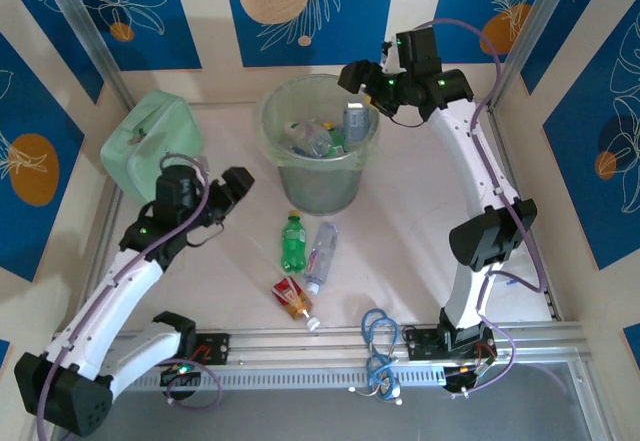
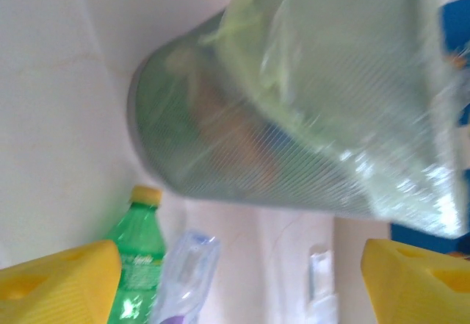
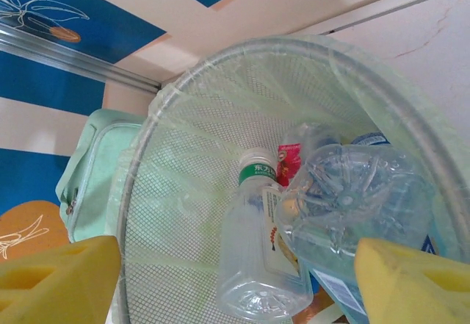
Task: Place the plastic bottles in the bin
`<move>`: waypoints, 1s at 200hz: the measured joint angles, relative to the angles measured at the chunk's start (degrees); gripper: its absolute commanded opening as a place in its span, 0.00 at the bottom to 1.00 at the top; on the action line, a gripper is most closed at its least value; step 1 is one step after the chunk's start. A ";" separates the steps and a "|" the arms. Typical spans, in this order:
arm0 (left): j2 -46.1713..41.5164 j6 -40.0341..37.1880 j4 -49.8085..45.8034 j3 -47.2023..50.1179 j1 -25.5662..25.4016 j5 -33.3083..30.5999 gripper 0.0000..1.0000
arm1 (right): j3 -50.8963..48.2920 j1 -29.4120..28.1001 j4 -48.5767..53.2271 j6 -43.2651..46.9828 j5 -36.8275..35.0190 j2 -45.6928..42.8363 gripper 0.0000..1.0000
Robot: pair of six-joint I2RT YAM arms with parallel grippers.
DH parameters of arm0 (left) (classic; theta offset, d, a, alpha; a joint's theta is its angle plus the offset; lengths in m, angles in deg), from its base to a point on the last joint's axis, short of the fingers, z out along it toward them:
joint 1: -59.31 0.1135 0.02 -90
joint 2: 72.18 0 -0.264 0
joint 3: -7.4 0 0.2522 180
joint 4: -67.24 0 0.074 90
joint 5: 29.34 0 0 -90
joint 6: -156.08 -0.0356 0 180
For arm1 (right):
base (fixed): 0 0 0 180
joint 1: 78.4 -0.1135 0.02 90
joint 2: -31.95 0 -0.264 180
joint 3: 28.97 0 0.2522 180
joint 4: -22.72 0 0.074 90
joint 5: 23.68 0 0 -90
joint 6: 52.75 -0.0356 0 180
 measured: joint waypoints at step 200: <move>-4.22 13.64 -12.92 9.38 -11.98 -10.03 0.73 | 6.56 -3.63 5.33 5.81 -6.62 5.90 0.63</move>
